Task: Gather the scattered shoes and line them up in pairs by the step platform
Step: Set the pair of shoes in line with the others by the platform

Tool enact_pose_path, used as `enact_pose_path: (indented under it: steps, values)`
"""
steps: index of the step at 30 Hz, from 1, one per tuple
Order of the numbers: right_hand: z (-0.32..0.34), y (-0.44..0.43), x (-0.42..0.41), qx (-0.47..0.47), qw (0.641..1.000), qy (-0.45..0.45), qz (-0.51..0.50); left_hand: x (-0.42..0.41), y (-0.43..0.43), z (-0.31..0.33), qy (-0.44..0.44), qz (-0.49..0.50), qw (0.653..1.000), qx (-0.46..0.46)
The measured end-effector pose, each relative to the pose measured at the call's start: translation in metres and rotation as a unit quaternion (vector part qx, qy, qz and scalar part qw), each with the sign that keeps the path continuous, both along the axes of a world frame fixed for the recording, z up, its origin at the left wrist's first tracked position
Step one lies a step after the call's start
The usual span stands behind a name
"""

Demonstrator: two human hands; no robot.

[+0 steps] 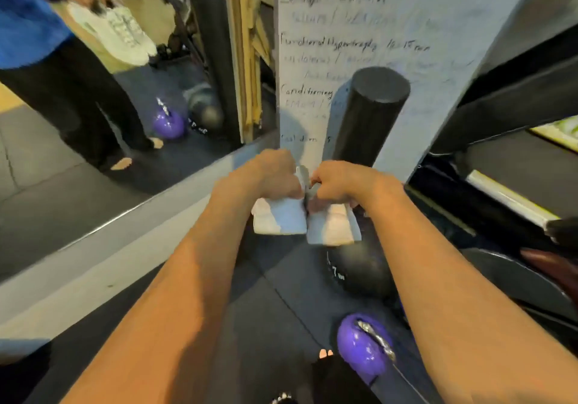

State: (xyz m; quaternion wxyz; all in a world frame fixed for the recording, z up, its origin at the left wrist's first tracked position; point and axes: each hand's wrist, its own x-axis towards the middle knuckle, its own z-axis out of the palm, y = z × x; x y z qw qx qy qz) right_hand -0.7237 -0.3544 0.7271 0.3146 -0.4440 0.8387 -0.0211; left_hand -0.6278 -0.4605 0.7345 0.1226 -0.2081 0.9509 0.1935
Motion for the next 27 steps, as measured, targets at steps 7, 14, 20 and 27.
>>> enact_pose_path:
  steps: [7, 14, 20, 27]
  values:
    - [0.159, 0.124, 0.005, -0.040, 0.985, 0.018, -0.166, -0.021, 0.095, 0.169, 0.059, -0.133, 0.989, 0.026]
    - [0.245, 0.309, 0.031, -0.083, 0.930, 0.045, -0.356, -0.052, 0.261, 0.257, 0.104, -0.341, 0.934, -0.007]
    - [0.263, 0.503, 0.081, -0.086, 0.855, 0.066, -0.507, -0.047, 0.451, 0.272, 0.111, -0.498, 0.860, -0.005]
    - [0.244, 0.716, 0.157, -0.018, 0.771, 0.079, -0.632, -0.011, 0.690, 0.250, 0.063, -0.607, 0.792, 0.010]
